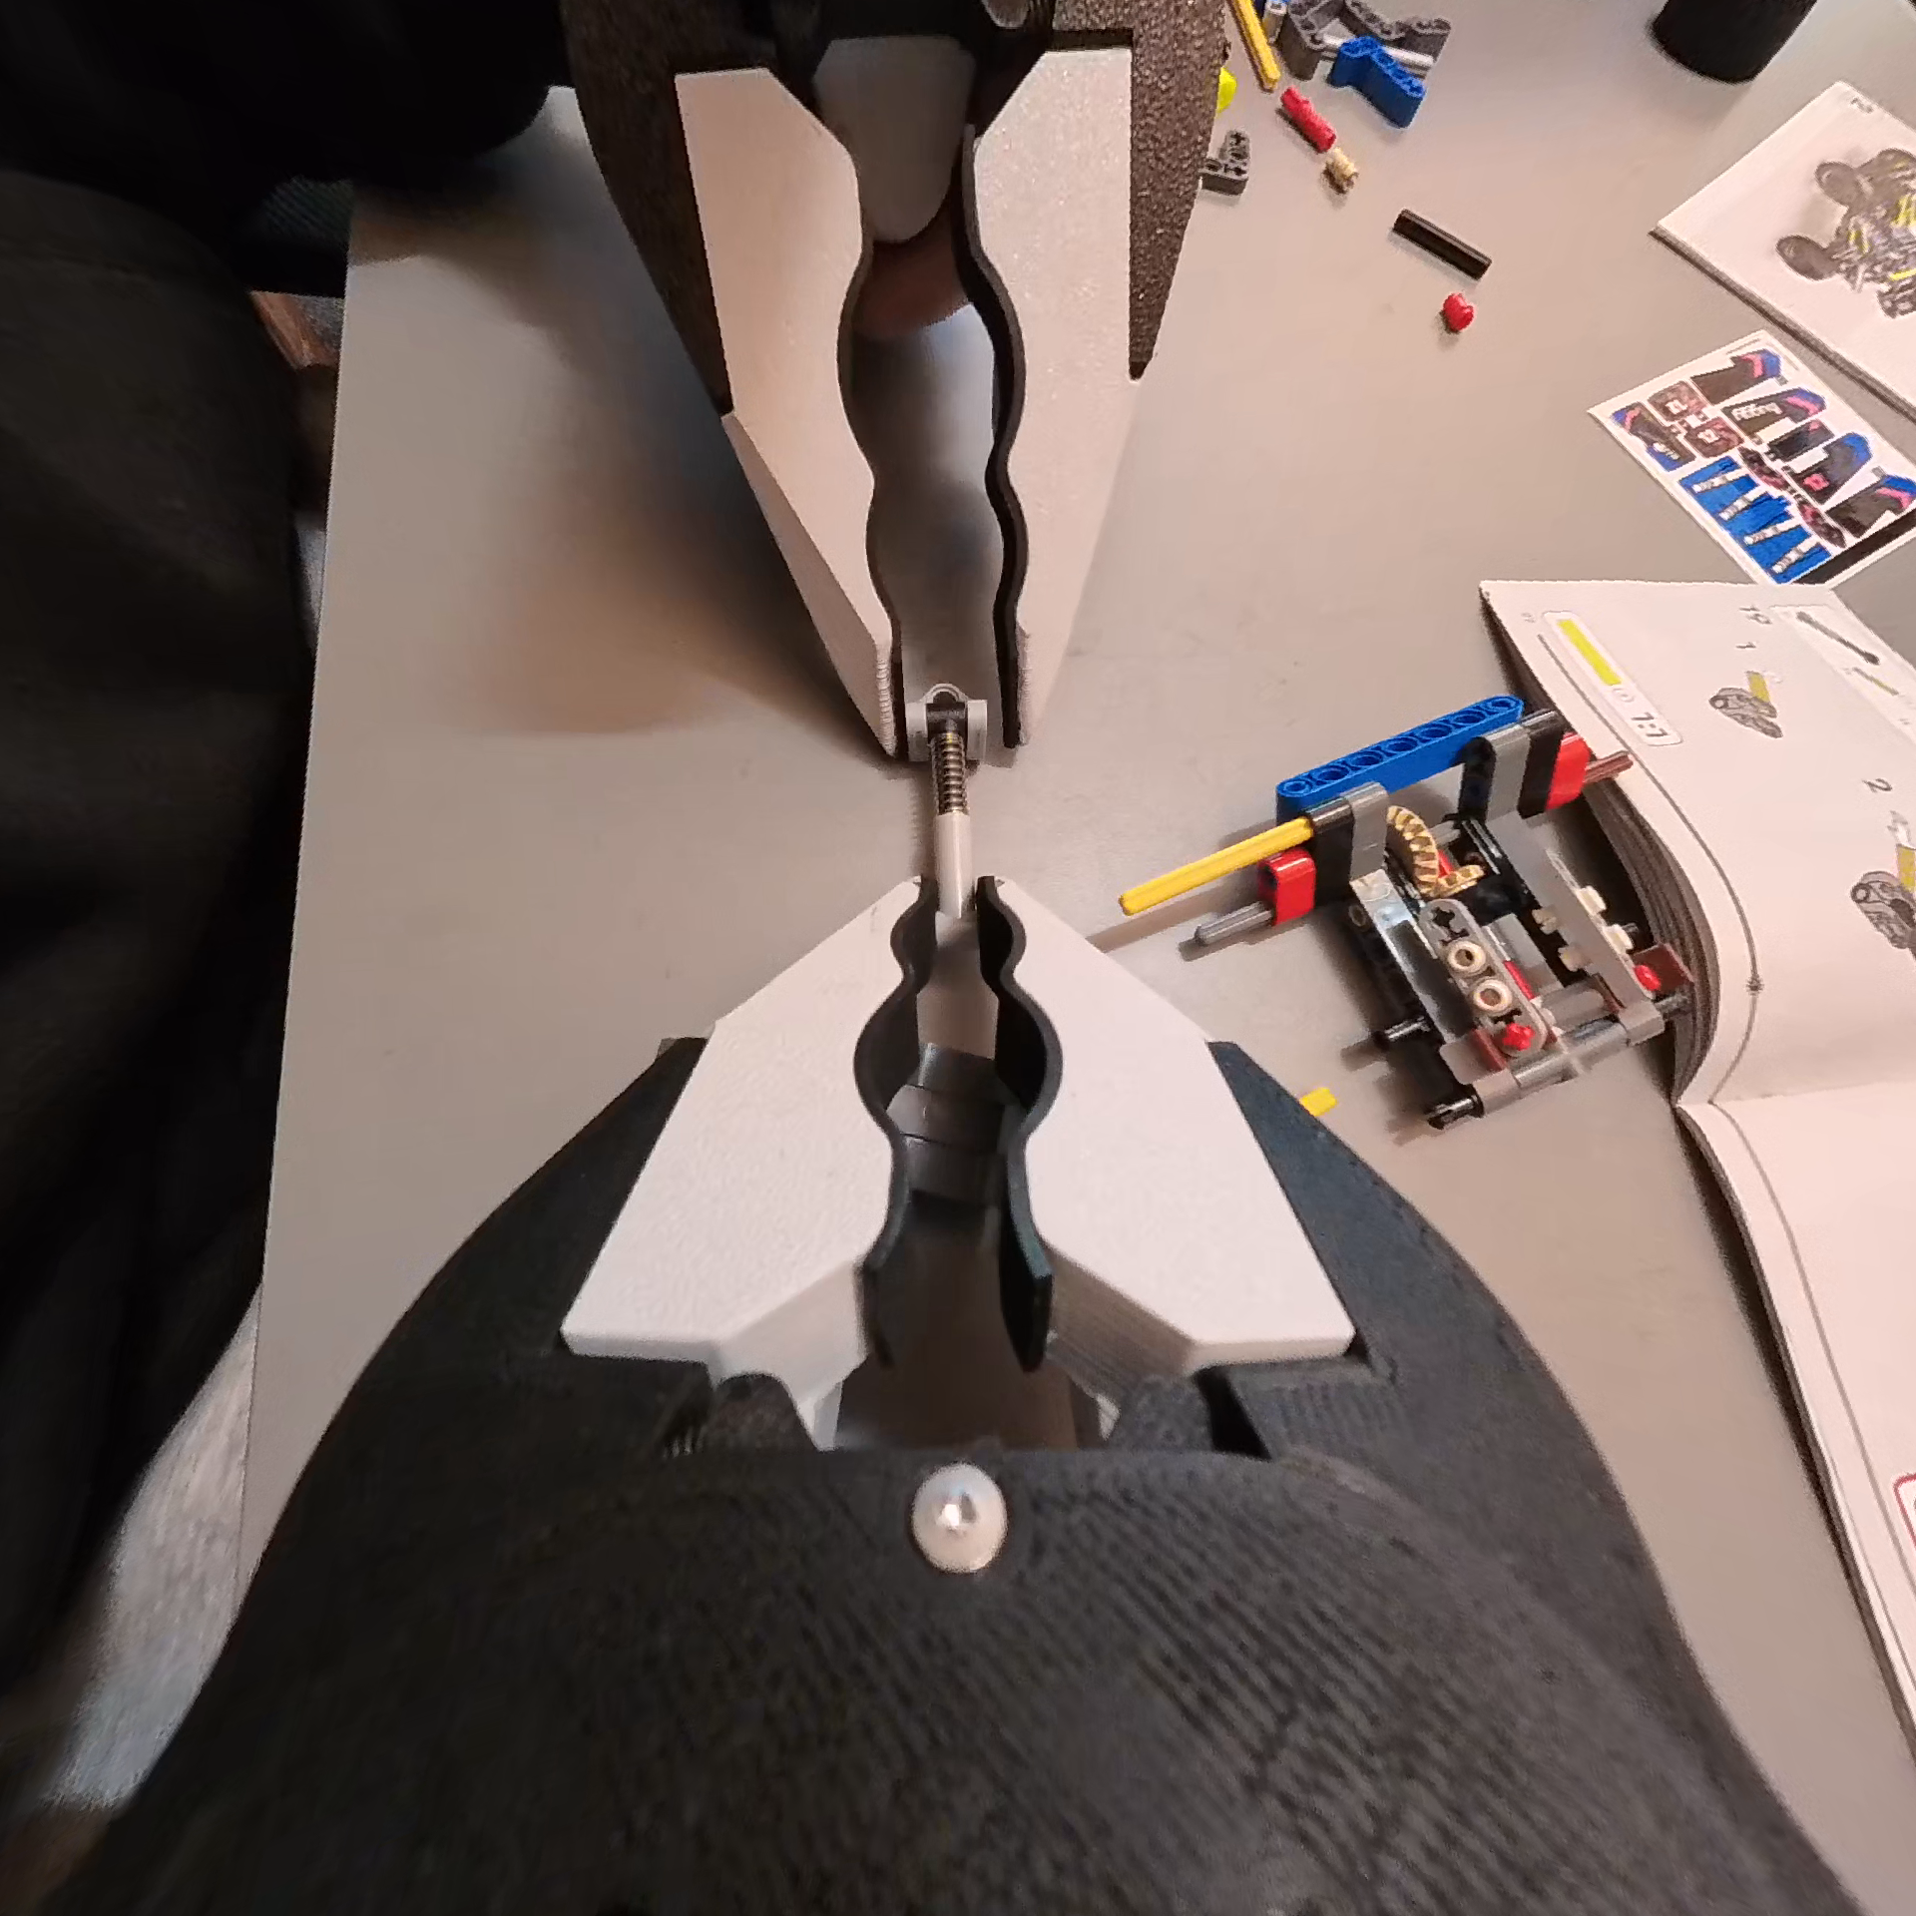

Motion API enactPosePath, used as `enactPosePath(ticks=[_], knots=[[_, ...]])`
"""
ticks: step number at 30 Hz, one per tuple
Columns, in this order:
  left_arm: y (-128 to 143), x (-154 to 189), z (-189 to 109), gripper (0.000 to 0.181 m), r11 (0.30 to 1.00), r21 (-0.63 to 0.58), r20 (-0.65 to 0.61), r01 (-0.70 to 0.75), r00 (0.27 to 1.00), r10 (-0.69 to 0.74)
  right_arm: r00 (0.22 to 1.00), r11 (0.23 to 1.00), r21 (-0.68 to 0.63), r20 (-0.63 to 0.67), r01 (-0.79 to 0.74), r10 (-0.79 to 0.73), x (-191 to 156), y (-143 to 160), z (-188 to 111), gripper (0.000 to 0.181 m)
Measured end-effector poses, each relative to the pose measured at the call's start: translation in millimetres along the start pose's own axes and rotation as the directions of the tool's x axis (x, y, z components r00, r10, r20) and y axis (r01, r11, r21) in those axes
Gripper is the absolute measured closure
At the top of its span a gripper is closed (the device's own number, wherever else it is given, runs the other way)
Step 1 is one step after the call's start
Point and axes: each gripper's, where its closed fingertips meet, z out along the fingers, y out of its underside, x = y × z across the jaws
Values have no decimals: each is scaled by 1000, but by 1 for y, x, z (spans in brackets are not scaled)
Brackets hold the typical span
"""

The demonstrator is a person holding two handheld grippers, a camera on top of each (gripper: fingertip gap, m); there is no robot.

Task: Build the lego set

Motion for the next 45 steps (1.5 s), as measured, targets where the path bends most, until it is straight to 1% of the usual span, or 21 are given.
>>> enactPosePath(ticks=[5, 10, 17, 29, 45], knots=[[0, 0, 0, 165, 1000, -1, -6, 2, 1000, -2, 1000, 1000, -3, -2, 0, 0, 1, 0, 1, 175], [-1, 1, 0, 160, 1000, 6, -9, 1, 1000, -1, 1000, 1000, -3, -1, 4, -4, 1, 0, 1, 176], [-4, 0, -4, 158, 999, 38, -10, 10, 1000, -9, 1000, 1000, -3, 3, 15, -15, 0, 0, 2, 175], [1, 2, 0, 168, 1000, 3, -9, -8, 1000, 8, 1000, 1000, -1, -1, 13, -13, 1, -1, 2, 175], [0, -1, 0, 168, 1000, 3, 7, -26, 1000, 26, 1000, 1000, 5, -19, 17, -17, 3, -1, 0, 176]])
